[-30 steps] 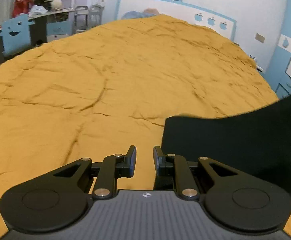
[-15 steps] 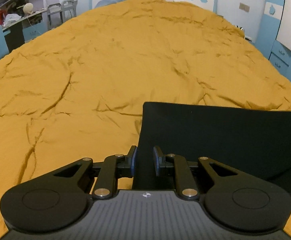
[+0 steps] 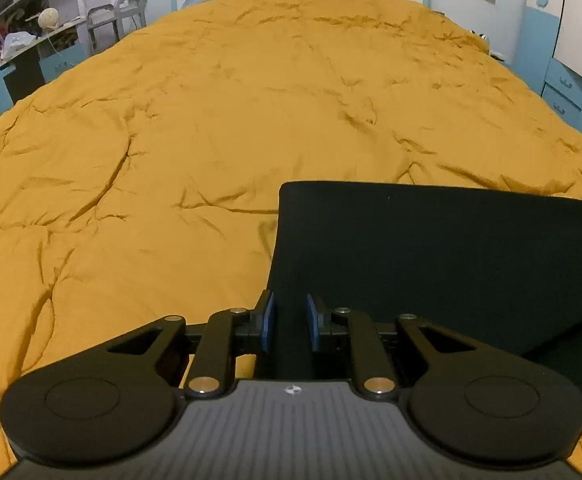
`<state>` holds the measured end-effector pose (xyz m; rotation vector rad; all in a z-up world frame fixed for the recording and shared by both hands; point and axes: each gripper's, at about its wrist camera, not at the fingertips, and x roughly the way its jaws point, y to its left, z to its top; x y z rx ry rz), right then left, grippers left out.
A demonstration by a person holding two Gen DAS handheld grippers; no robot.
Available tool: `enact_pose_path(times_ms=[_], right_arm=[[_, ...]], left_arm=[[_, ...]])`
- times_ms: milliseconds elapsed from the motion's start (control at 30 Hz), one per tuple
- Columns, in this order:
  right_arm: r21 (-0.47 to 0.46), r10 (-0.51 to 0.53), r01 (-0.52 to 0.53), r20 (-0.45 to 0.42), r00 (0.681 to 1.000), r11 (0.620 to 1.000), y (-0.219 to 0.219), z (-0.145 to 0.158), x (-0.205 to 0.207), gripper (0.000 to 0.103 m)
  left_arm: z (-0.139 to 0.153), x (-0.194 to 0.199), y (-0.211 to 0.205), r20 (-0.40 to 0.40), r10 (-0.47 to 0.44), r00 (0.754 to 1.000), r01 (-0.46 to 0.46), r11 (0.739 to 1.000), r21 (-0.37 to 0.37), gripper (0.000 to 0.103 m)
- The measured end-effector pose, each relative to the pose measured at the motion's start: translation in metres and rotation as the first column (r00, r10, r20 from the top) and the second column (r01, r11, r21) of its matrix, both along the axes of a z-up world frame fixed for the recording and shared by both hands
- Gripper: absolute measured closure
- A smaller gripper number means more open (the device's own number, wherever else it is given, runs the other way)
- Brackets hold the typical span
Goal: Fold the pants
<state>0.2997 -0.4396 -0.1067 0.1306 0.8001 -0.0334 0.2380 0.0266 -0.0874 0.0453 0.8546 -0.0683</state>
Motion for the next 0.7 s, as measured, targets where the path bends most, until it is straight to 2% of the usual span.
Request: enact_pose_path(times_ms=[133,233,333,467,500,567,700], right_arm=[[-0.014,-0.049,0.049,-0.009,0.999,0.999,-0.003,-0.004,0.001,0.103],[-0.103,-0.161,0.159,-0.012,0.987,0.982,-0.015,-0.002,-0.004,0.103],[0.03,-0.177,0.176,0.024,0.984,0.984,-0.033,0.01,-0.024,0.103],[0.034,-0.106,0.104,0.083,0.991,0.994,-0.018,0.026,-0.054,0.1],[0.051,-0.1,0.096,0.088,0.991,0.994,-0.013,0.028,-0.06,0.096],[0.107,-0.122,0.112,0.086,0.989,0.988,-0.007,0.027,-0.068,0.074],[0.24,-0.187,0.173,0.037,0.982,0.955,-0.007,0.01,-0.072,0.072]], left_arm=[[-0.004,0.0,0.001,-0.006,0.007,1.0,-0.007,1.0,-0.006,0.083],[-0.005,-0.002,0.002,-0.005,0.007,1.0,-0.007,1.0,-0.005,0.083],[-0.001,-0.003,0.004,0.012,0.006,1.0,-0.006,1.0,-0.019,0.083],[0.007,-0.012,0.008,0.053,0.018,0.998,-0.015,0.998,-0.053,0.083],[0.01,-0.014,0.008,0.062,0.026,0.998,-0.023,0.998,-0.055,0.083],[0.015,-0.02,0.012,0.079,0.045,0.996,-0.04,0.997,-0.063,0.083],[0.023,-0.029,0.023,0.087,0.078,0.993,-0.071,0.994,-0.079,0.083]])
